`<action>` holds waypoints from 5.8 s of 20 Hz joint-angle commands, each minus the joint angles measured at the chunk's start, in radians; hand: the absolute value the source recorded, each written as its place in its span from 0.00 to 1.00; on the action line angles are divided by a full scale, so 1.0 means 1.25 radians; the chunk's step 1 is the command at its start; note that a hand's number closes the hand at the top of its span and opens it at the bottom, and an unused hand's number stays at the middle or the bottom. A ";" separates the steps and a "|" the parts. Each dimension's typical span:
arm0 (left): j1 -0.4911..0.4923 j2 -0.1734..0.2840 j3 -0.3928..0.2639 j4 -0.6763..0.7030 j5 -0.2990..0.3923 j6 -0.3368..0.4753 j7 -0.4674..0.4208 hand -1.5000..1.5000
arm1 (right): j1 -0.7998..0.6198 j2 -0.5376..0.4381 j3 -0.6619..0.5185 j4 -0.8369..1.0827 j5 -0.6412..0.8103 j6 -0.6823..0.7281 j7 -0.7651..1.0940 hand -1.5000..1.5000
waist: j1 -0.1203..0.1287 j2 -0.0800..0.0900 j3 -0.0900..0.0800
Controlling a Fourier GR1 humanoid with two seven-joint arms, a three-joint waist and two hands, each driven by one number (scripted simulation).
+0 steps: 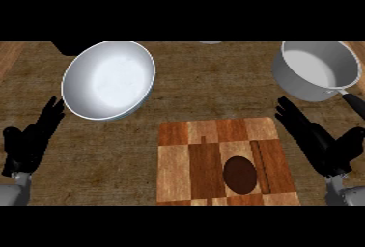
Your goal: Pick the cupcake from the cutting board and place it in the pot
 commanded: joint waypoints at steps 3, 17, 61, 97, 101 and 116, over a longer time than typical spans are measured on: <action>-0.061 -0.087 -0.030 -0.055 0.023 0.023 0.033 0.50 | -0.051 0.043 0.151 -0.069 -0.085 0.238 0.000 0.00 | 0.045 0.000 0.010; -0.051 -0.194 -0.071 -0.198 0.048 0.106 0.130 0.50 | -0.175 -0.184 -0.021 -0.132 0.193 0.541 -0.627 0.00 | 0.031 0.000 0.011; -0.043 -0.248 -0.008 -0.292 -0.045 0.072 0.258 0.50 | -0.182 -0.172 0.133 -0.326 0.706 0.607 -0.319 0.00 | 0.023 0.000 0.008; -0.017 -0.325 0.022 -0.366 -0.113 0.024 0.315 0.50 | -0.154 0.030 0.268 -0.076 1.232 0.494 -0.371 0.00 | 0.028 0.000 0.008; -0.007 -0.343 0.001 -0.340 -0.144 0.036 0.280 0.50 | -0.125 0.036 0.276 -0.103 1.169 0.480 -0.463 1.00 | 0.029 0.000 0.008; -0.008 -0.309 0.103 -0.309 -0.121 0.033 0.269 0.50 | 0.006 -0.028 -0.225 0.077 1.125 0.347 -0.244 1.00 | -0.098 0.000 0.012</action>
